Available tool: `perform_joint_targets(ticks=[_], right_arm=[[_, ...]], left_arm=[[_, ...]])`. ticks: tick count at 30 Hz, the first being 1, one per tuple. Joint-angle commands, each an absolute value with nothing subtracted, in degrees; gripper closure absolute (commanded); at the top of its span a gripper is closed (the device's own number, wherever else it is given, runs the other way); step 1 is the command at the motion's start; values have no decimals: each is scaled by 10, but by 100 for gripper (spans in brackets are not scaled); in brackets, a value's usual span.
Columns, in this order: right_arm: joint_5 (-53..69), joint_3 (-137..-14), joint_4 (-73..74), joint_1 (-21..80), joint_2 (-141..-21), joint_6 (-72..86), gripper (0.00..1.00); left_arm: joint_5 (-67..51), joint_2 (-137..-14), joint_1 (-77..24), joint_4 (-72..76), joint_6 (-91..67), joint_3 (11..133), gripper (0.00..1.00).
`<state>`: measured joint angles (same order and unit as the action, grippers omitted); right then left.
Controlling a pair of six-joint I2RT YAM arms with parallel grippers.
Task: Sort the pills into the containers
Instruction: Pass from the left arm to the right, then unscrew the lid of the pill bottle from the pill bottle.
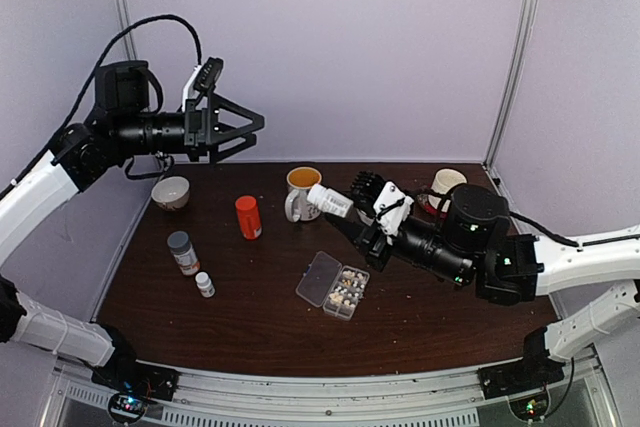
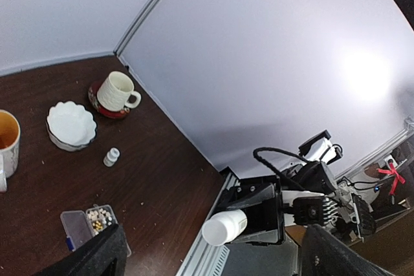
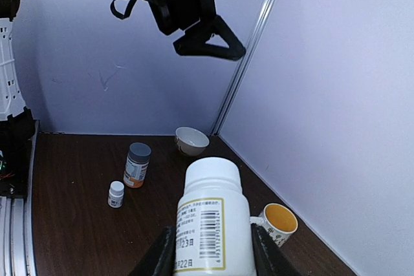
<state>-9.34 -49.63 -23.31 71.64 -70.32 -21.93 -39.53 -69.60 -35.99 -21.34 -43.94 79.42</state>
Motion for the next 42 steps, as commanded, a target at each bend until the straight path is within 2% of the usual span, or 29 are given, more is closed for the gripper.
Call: perform_joint_targets(ticks=[1, 5, 10, 13, 15, 17, 21, 24, 30, 39, 42], right_arm=[[-98, -448, -268, 710, -662, -135, 88], [-113, -397, -289, 704, -636, -102, 88], [-161, -334, -324, 699, -587, -74, 89], [-186, -304, -324, 696, -541, -73, 89], [-205, -292, -310, 694, -504, -75, 90], [-216, -281, -291, 692, -468, -78, 91], [-240, -260, -252, 689, -397, -85, 91], [-257, -245, -225, 687, -351, -84, 91], [-275, -229, -185, 686, -317, -62, 91], [-292, -217, -179, 677, -322, -50, 91], [-290, -215, -178, 665, -326, -46, 90]], left_arm=[[-336, -646, -354, -164, -387, 838, 2], [-266, -576, -353, -118, -351, 826, 2], [-133, -446, -353, 33, -417, 701, 2], [-130, -434, -353, 69, -409, 691, 2], [-194, -444, -353, 86, -374, 712, 3], [-298, -446, -353, 182, -368, 691, 2], [-319, -449, -353, 283, -402, 673, 3], [-383, -469, -354, 364, -416, 671, 2], [-404, -506, -354, 700, -489, 585, 2], [-516, -552, -355, 705, -414, 624, 3], [-602, -589, -377, 710, -403, 672, 2]])
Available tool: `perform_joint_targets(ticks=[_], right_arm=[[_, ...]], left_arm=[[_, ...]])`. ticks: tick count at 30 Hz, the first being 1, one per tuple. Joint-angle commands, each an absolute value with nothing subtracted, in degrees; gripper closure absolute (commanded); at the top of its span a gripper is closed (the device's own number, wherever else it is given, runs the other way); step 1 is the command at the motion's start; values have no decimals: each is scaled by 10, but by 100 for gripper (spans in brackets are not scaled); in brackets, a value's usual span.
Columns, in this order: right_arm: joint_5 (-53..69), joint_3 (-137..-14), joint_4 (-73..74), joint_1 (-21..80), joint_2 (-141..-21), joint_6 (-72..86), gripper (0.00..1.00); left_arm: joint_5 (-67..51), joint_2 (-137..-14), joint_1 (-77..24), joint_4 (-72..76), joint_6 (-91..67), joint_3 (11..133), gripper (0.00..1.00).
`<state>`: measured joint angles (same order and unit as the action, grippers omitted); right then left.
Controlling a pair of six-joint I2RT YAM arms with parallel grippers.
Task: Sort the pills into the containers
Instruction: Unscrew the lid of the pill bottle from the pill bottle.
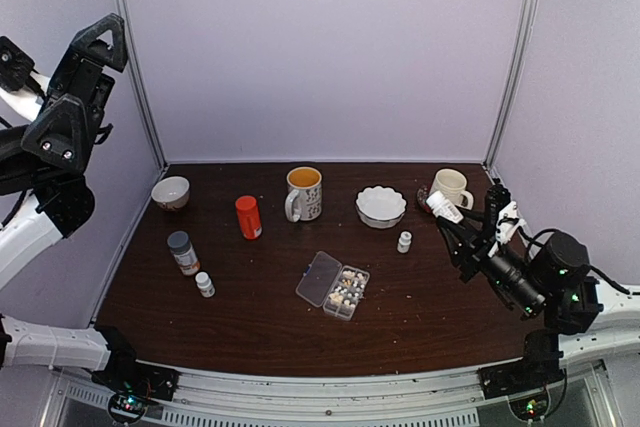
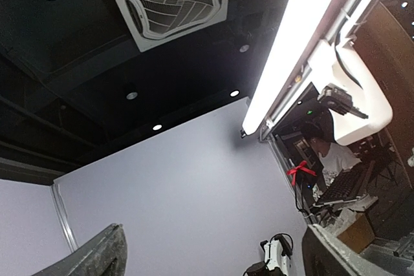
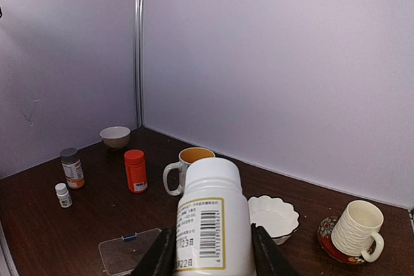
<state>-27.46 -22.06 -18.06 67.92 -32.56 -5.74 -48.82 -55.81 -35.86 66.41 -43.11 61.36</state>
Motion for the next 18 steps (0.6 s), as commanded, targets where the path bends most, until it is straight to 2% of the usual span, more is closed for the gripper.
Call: perform_joint_targets(ticks=[1, 7, 18], right_arm=[[-288, -215, -177, 660, -327, -45, 90], [-267, -214, -173, 629, -334, -36, 90], [-226, -213, -178, 591, -348, -28, 90]], left_arm=[[-622, -607, -385, 695, -401, 692, 2], [-640, -645, -386, 654, -388, 725, 2], [-567, -609, -374, 596, -288, 663, 2]])
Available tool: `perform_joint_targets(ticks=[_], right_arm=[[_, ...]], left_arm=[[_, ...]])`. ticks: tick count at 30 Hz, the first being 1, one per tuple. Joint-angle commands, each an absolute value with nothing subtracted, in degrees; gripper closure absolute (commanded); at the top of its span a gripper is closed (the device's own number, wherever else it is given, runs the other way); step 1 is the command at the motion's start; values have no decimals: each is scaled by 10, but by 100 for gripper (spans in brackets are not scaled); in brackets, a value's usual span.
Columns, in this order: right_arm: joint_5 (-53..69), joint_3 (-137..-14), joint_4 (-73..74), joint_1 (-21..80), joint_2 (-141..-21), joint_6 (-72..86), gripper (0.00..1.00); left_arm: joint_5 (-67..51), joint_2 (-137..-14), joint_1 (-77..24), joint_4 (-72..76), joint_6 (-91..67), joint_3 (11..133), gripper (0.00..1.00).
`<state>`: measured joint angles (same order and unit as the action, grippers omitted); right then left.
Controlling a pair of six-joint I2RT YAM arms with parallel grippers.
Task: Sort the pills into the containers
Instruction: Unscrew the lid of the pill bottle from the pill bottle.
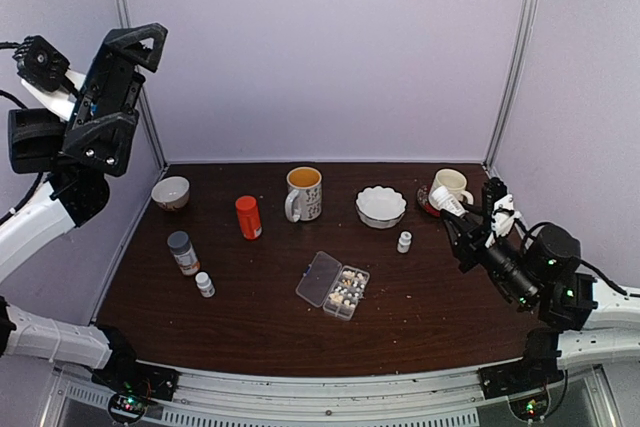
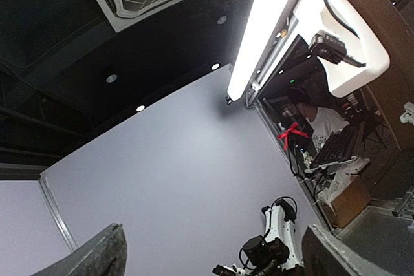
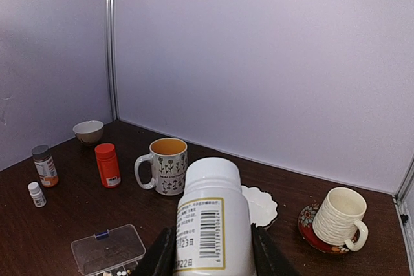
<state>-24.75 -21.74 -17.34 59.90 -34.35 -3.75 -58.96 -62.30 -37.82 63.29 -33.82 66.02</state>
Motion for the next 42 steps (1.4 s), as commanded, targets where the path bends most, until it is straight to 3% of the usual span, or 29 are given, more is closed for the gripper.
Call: perform_joint_targets(ticks=[1, 6, 13, 20, 29, 34, 42], right_arm=[[-225, -214, -179, 590, -349, -28, 90], [-219, -213, -180, 587, -350, -22, 90], [-213, -222, -171, 586, -351, -22, 90], [-210, -225, -166, 585, -351, -19, 90], [-202, -226, -160, 584, -344, -18, 90], [-193, -214, -164, 584, -325, -13, 90], [-172, -194, -160, 584, -297, -13, 90]], left_arm=[[-569, -613, -374, 584, -285, 671, 2], [-577, -625, -382, 528, -288, 696, 2], [-528, -577, -381, 560, -243, 633, 2], [-571, -613, -384, 504, -275, 690, 3], [-381, -529, -381, 583, -202, 551, 2], [-231, -510, -374, 724, -254, 457, 2], [-232, -517, -365, 623, -329, 486, 2]])
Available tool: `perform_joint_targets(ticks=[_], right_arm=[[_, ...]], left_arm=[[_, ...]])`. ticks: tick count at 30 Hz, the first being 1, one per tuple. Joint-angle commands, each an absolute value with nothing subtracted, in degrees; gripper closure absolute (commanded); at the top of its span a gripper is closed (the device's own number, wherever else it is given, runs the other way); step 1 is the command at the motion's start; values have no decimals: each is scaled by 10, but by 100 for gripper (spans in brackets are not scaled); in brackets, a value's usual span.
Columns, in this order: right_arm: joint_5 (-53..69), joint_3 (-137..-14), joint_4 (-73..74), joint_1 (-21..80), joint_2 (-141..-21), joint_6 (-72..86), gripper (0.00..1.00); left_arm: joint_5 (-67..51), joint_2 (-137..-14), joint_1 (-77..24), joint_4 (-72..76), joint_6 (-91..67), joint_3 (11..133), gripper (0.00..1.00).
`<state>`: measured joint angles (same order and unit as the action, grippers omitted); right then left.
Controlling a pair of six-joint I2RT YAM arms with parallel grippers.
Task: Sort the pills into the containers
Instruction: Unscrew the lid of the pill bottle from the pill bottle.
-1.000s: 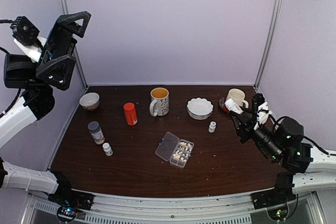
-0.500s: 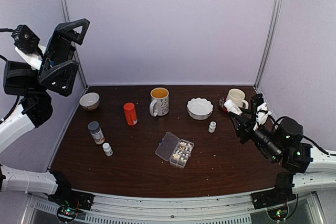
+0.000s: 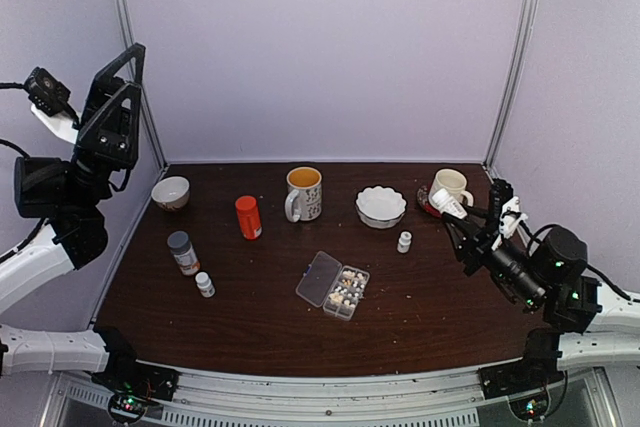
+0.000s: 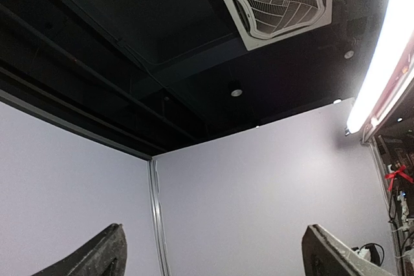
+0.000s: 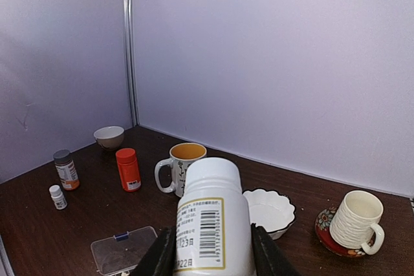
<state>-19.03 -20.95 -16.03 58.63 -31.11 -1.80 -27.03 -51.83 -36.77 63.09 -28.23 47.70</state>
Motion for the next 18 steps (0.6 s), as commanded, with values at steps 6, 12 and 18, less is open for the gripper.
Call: perform_joint_targets(ticks=[6, 12, 18], right_arm=[[-155, -185, -179, 584, -299, -7, 90], [-128, -192, -201, 584, -338, 0, 90], [-100, -202, -210, 584, -363, 14, 90]], left_arm=[[-218, -515, -365, 507, -344, 485, 3], [-230, -509, -365, 414, -375, 477, 2], [-236, -498, -365, 180, -347, 549, 3]])
